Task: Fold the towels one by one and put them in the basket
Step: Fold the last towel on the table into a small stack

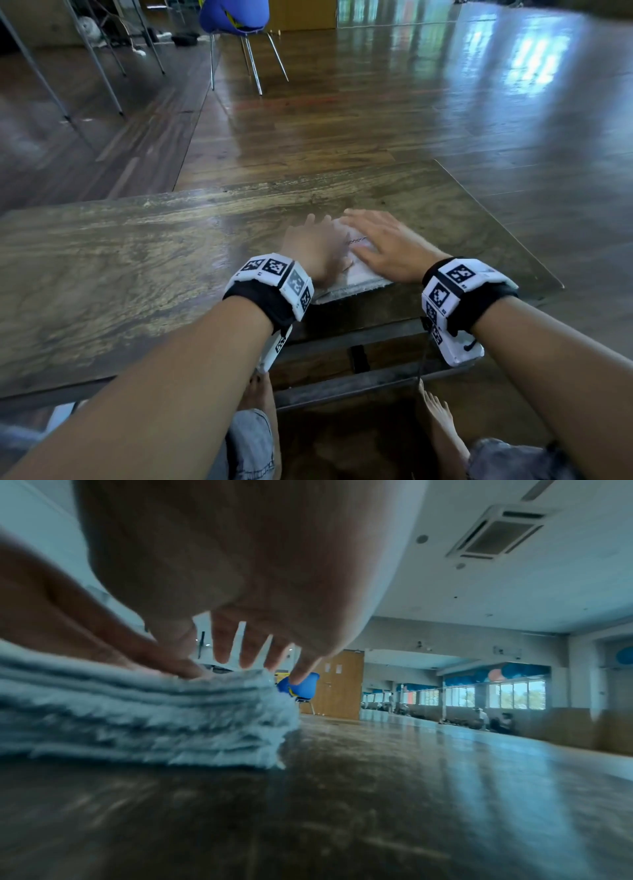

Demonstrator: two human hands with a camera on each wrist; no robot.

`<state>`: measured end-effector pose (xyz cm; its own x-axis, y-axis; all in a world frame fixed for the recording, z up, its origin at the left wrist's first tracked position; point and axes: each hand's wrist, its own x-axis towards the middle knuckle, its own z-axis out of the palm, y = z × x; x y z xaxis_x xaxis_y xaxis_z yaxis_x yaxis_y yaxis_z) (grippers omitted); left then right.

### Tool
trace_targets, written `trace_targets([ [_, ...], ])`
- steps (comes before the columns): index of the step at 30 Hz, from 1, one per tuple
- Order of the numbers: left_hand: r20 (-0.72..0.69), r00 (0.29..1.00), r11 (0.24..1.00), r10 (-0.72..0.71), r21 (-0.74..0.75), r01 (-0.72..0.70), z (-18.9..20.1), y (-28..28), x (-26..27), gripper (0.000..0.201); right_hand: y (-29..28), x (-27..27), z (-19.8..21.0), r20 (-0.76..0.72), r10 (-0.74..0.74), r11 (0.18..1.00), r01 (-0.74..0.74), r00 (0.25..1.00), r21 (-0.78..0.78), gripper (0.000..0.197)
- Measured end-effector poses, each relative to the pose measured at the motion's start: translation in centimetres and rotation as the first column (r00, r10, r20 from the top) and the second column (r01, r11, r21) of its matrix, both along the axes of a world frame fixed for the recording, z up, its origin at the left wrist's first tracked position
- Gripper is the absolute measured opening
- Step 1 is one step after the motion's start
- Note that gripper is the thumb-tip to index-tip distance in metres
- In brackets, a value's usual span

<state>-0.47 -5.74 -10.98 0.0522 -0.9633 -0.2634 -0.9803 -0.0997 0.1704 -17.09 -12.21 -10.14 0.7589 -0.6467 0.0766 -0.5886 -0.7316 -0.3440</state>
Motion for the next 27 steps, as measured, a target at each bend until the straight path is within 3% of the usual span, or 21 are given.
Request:
trace_targets([
  [2, 0.005, 1.0, 0.999, 0.006, 0.049, -0.006, -0.4, 0.1, -0.2, 0.071, 0.3, 0.3, -1.1, -0.093, 0.077, 0.996, -0.073, 0.993, 0.05, 0.056],
  [6, 0.013, 1.0, 0.99, -0.025, 0.139, 0.023, -0.8, 0.5, 0.7, 0.074, 0.3, 0.0, -2.4, -0.282, 0.015, 0.989, 0.028, 0.959, 0.147, 0.063],
  [10, -0.036, 0.999, 0.988, -0.038, 0.151, 0.044, -0.9, 0.8, 2.1, 0.083, 0.0, -0.2, -2.6, -0.328, -0.079, 0.975, 0.141, 0.941, 0.17, 0.079],
  [14, -0.027, 0.999, 0.985, -0.042, 0.165, 0.046, -0.8, 0.7, 2.6, 0.095, -0.1, -0.4, -2.4, -0.345, -0.163, 0.941, 0.25, 0.924, 0.226, 0.081],
  [22, 0.053, 0.969, 0.97, 0.239, 0.027, -0.241, 0.5, 1.3, 2.9, 0.131, 1.3, 0.9, -1.6, -0.374, -0.295, 0.917, 0.37, 0.879, 0.148, 0.088],
  [24, 0.067, 0.958, 0.96, 0.28, 0.012, -0.281, 1.1, 0.9, 2.5, 0.126, 2.1, 1.7, -1.5, -0.355, -0.355, 0.908, 0.41, 0.865, 0.092, 0.089],
  [27, 0.023, 0.922, 0.92, 0.388, 0.057, -0.388, 1.3, 0.4, 1.8, 0.1, 2.9, 2.5, -1.4, -0.315, -0.416, 0.901, 0.434, 0.853, -0.015, 0.091],
])
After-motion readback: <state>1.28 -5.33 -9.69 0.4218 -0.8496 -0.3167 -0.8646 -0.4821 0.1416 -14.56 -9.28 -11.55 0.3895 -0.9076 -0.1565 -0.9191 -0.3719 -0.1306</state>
